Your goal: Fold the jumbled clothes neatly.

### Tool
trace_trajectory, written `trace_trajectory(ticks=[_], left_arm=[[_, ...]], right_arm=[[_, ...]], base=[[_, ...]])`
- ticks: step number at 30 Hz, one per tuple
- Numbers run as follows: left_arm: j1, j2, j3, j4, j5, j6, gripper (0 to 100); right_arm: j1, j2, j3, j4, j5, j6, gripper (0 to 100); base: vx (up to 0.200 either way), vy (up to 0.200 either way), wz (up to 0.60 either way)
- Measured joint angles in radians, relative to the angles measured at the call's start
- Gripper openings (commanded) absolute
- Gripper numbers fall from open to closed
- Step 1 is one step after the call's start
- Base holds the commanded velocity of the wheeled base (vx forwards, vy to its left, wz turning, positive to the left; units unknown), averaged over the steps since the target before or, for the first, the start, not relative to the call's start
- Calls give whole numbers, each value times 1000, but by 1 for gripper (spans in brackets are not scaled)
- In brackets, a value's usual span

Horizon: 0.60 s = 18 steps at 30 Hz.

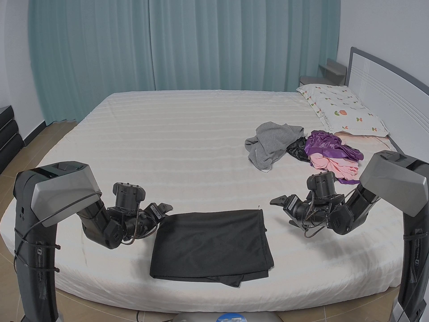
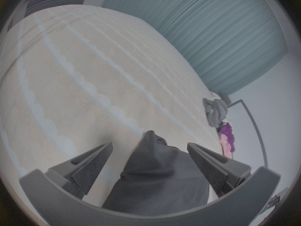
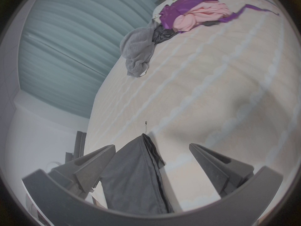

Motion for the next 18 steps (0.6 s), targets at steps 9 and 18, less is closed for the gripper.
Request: trace_trajectory(ticks=[9,18], left_arm=[[-13,-19,214,-284,-59,207,100],[-48,7,247,-303,-66,226,100]], right_arm=[[-26,-57,194,-206,37,158,100],[-37,-69,267,-271,66,167,100]], base=[[0,0,0],[0,0,0]])
